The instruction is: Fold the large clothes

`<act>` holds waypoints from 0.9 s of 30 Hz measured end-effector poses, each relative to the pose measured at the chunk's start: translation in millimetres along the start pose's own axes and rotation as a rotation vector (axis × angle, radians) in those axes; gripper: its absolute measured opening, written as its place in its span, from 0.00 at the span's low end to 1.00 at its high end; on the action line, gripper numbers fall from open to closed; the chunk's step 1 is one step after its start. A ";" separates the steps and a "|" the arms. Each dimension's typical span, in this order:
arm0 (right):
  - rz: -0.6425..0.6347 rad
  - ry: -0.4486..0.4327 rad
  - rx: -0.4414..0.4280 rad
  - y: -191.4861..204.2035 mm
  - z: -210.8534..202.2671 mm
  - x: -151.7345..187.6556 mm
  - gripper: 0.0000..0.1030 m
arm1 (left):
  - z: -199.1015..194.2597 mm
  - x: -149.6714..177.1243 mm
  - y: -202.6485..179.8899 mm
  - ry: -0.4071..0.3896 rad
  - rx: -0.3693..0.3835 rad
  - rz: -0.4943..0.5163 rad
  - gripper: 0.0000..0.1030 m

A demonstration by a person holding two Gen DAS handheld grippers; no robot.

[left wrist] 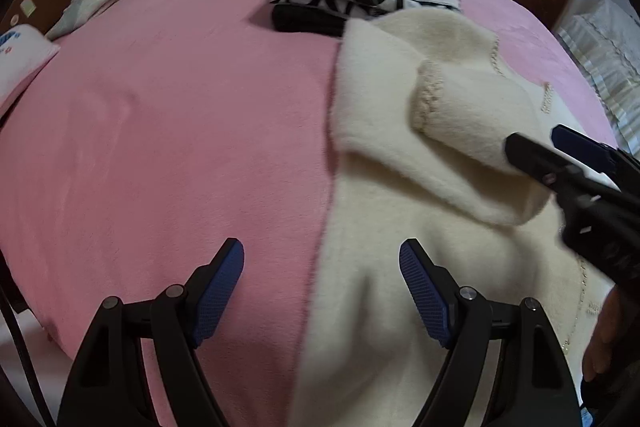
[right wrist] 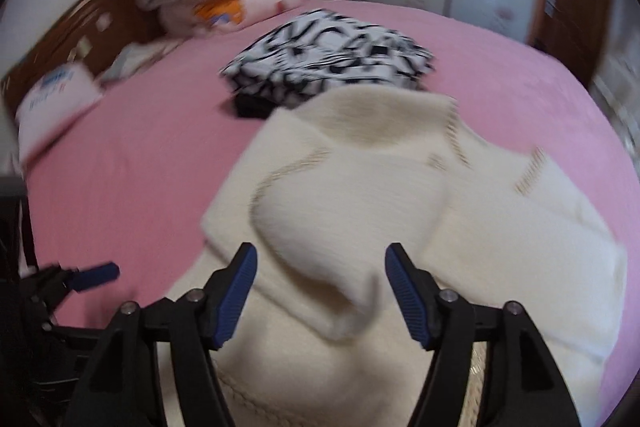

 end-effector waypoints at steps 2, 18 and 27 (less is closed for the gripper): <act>-0.113 0.017 0.042 23.7 17.2 -3.1 0.67 | 0.8 3.0 8.7 0.010 0.003 -0.016 0.77; 0.010 -0.074 0.214 -66.9 -12.5 -38.6 0.16 | 0.6 10.6 2.3 0.024 0.047 -0.001 0.77; 0.589 0.222 0.120 -232.7 23.3 101.0 0.52 | 15.4 4.4 -27.7 0.056 0.100 0.067 0.77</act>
Point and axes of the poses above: each gripper's, at about its wrist camera, not at the fingertips, and z roughly the way its jaws point, y to its left, x to its underside, the point moved 2 cm from there along z, roughly the way its jaws point, and after that the axes turned 4 degrees about x, right-handed, at the moved point
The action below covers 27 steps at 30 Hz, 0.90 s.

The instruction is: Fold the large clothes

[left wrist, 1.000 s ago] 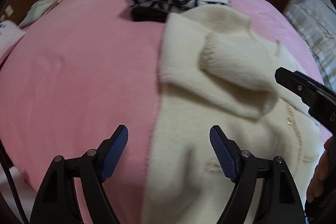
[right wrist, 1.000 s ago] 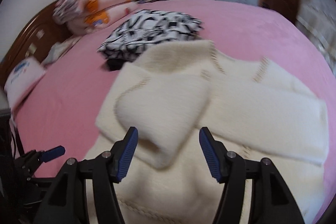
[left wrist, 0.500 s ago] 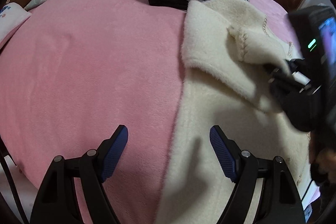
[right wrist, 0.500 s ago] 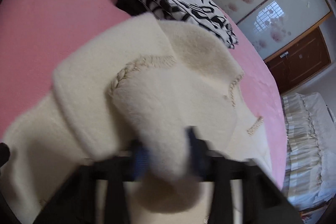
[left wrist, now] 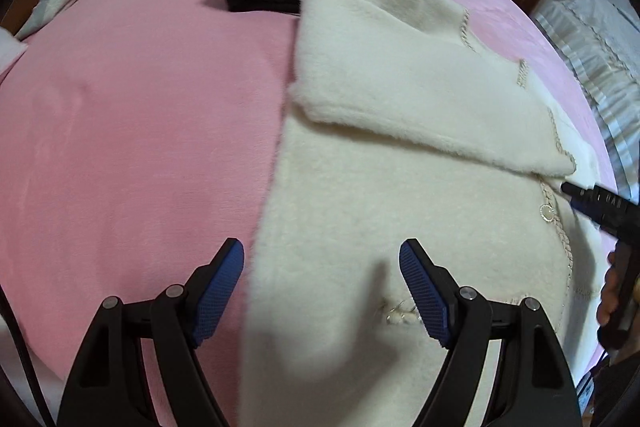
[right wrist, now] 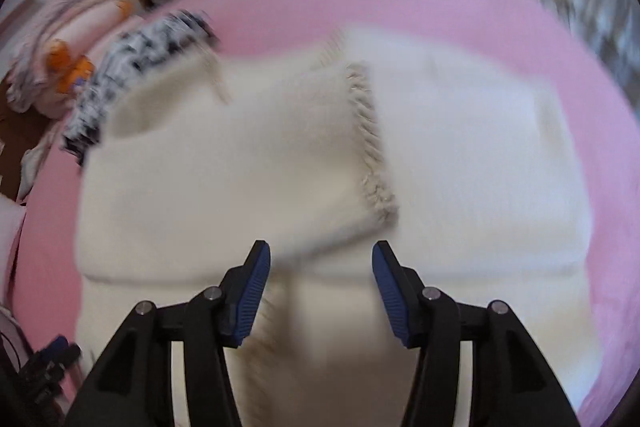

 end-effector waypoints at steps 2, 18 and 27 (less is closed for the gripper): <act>0.057 0.029 -0.048 -24.2 6.1 12.7 0.52 | 5.6 -12.5 -3.1 -0.008 -0.006 0.034 0.77; 0.034 -0.016 -0.144 -12.3 58.6 -104.1 0.53 | 102.8 -176.7 34.4 0.041 0.083 0.011 0.77; -0.122 -0.165 -0.080 14.9 37.6 -107.0 0.15 | 100.6 -192.2 10.3 -0.065 0.097 0.069 0.13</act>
Point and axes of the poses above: each gripper's, at about its wrist camera, not at the fingertips, and z roughly the way its jaws point, y to its left, x to its underside, the point moved 2 cm from there along z, roughly the way its jaws point, and after that the axes turned 4 degrees about x, right-handed, at the moved point
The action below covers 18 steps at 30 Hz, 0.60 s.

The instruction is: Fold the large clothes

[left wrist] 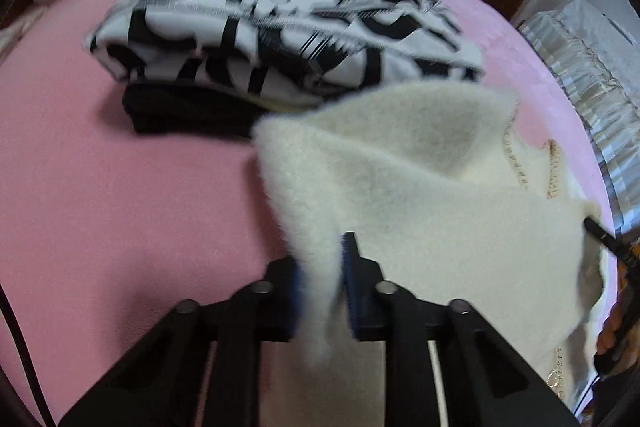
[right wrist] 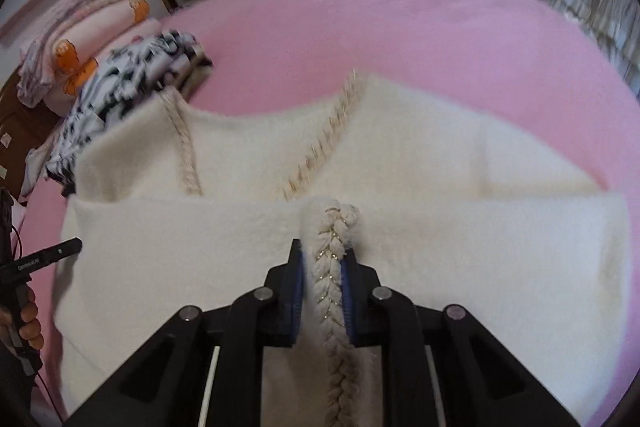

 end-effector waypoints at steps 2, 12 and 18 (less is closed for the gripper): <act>0.019 -0.105 -0.039 -0.9 -24.2 -8.3 0.15 | -7.7 1.0 -8.2 -0.053 -0.016 0.041 0.12; 0.091 0.035 0.099 -13.8 10.0 5.7 0.34 | 2.1 2.7 -7.7 -0.023 -0.205 0.074 0.45; -0.007 -0.069 0.079 16.1 -52.4 17.6 0.35 | -56.3 20.8 -39.1 -0.106 -0.208 0.114 0.47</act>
Point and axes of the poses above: each gripper's, at about its wrist camera, not at the fingertips, and z roughly the way its jaws point, y to its left, x to its underside, the point moved 2 cm from there along z, roughly the way its jaws point, and after that the axes turned 4 degrees about x, right-handed, at the moved point
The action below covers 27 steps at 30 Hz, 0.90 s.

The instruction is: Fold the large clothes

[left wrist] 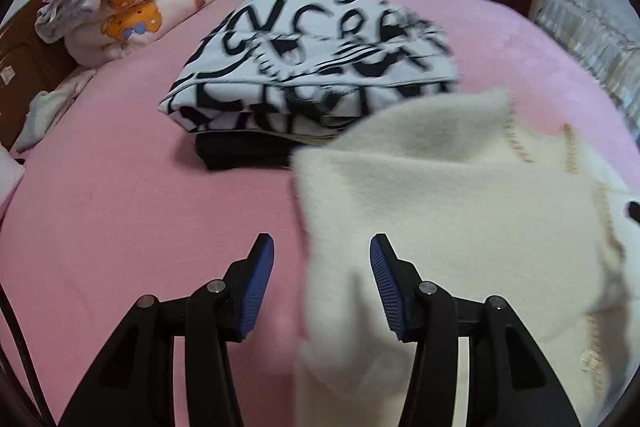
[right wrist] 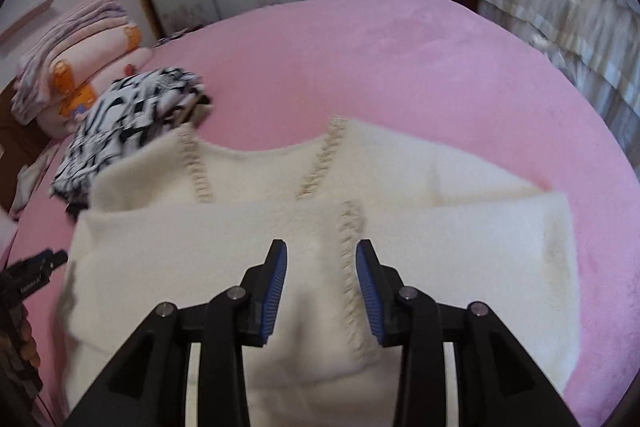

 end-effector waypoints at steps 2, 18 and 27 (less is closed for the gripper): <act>-0.055 0.007 -0.047 23.8 -8.0 6.5 0.35 | -14.7 8.9 -21.3 -0.023 0.052 0.010 0.47; -0.152 0.127 -0.151 104.5 26.2 64.9 0.32 | 17.9 62.1 -71.6 0.057 0.076 -0.057 0.47; -0.077 0.059 0.108 12.7 20.2 66.5 0.31 | 21.4 67.4 -49.2 0.065 0.083 -0.071 0.47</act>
Point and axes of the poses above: each gripper's, at about its wrist camera, not at the fingertips, and z roughly the way its jaws point, y to its left, x to its underside, the point moved 2 cm from there along z, roughly the way its jaws point, and after that the axes turned 4 degrees about x, right-handed, at the moved point
